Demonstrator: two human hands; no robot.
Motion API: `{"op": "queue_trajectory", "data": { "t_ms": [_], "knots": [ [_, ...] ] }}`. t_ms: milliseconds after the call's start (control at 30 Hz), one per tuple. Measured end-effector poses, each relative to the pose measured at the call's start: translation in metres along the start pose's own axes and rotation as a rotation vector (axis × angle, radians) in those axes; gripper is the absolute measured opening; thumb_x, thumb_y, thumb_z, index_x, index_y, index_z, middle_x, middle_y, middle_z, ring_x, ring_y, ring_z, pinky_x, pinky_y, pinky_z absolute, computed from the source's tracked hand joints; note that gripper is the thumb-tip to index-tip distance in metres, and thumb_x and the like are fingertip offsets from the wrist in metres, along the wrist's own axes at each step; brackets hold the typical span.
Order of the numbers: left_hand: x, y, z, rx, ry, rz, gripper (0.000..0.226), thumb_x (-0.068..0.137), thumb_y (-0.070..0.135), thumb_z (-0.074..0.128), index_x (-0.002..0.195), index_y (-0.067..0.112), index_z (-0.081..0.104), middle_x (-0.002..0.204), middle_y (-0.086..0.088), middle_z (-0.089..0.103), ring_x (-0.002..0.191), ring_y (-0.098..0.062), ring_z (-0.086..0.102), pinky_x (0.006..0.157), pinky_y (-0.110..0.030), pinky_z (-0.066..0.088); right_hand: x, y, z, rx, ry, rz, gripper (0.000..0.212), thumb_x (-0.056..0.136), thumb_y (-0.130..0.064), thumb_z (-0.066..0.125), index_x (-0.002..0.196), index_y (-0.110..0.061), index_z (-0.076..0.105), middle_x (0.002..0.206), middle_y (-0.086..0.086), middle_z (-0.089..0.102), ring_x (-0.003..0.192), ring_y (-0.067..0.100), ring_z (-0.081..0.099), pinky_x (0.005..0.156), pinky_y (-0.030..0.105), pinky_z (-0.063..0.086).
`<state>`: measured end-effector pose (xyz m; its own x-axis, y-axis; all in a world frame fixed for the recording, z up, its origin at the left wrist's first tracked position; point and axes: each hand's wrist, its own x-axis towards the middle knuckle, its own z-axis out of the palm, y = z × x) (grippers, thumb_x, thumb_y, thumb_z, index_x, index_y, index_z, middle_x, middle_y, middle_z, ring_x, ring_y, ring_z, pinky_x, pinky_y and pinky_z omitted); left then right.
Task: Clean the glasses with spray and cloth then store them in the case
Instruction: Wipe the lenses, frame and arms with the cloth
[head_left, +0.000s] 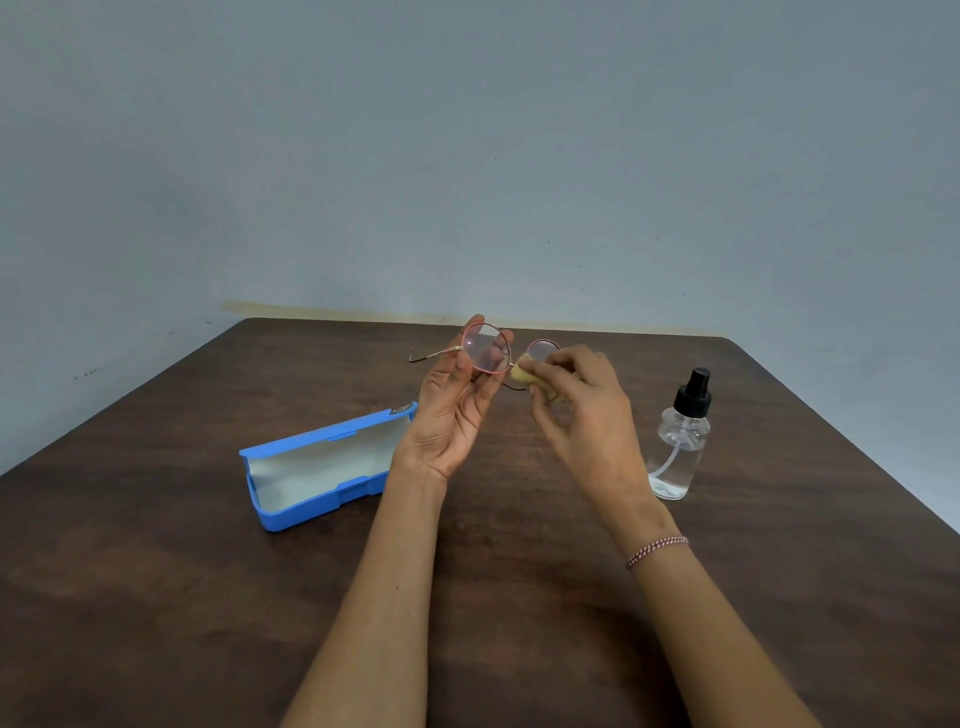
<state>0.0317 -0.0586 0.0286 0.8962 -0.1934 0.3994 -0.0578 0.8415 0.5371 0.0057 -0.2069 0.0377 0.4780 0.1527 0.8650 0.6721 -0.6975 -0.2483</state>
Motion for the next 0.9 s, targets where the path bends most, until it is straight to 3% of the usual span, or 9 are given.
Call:
{"op": "queue_trajectory", "data": {
  "t_ms": [133,400,567,800,900],
  "knots": [
    [-0.001,0.001,0.000,-0.001,0.003,0.006,0.062,0.057,0.020,0.089,0.114,0.011,0.067,0.116,-0.020,0.065,0.093,-0.017,0.069,0.082,-0.027,0.056,-0.001,-0.004,0.000,0.035,-0.024,-0.039,0.029,0.081,0.002,0.066,0.108,-0.009,0.068,0.100,0.005,0.058,0.092,0.016,0.049,0.079,0.014,0.040],
    [-0.001,0.001,0.004,-0.017,-0.011,0.001,0.056,0.055,0.020,0.090,0.107,0.012,0.071,0.109,-0.019,0.068,0.099,-0.019,0.068,0.077,-0.026,0.057,0.001,0.002,-0.005,-0.010,0.031,0.068,0.026,0.081,-0.002,0.066,0.106,-0.006,0.068,0.095,0.006,0.057,0.089,0.020,0.053,0.077,0.012,0.036],
    [-0.003,0.000,0.005,0.005,-0.015,-0.046,0.058,0.056,0.019,0.089,0.110,0.009,0.069,0.111,-0.022,0.066,0.098,-0.023,0.068,0.076,-0.027,0.057,0.000,-0.002,-0.005,0.018,0.035,0.030,0.029,0.086,-0.002,0.062,0.114,-0.008,0.065,0.100,0.005,0.056,0.093,0.015,0.048,0.075,0.016,0.041],
    [-0.004,0.003,0.005,-0.015,-0.042,-0.047,0.053,0.058,0.021,0.087,0.107,0.011,0.071,0.110,-0.020,0.067,0.093,-0.019,0.069,0.075,-0.025,0.057,0.003,0.011,-0.005,-0.035,0.076,0.176,0.029,0.090,-0.004,0.058,0.118,-0.010,0.064,0.104,0.004,0.057,0.098,0.017,0.047,0.081,0.014,0.035],
    [-0.004,0.003,0.004,0.009,-0.037,-0.054,0.054,0.058,0.022,0.088,0.109,0.011,0.070,0.111,-0.019,0.067,0.094,-0.019,0.069,0.076,-0.025,0.057,0.002,0.007,-0.004,-0.036,0.061,0.126,0.032,0.088,-0.001,0.058,0.118,-0.009,0.063,0.105,0.006,0.058,0.099,0.015,0.045,0.081,0.012,0.032]
  ]
}}
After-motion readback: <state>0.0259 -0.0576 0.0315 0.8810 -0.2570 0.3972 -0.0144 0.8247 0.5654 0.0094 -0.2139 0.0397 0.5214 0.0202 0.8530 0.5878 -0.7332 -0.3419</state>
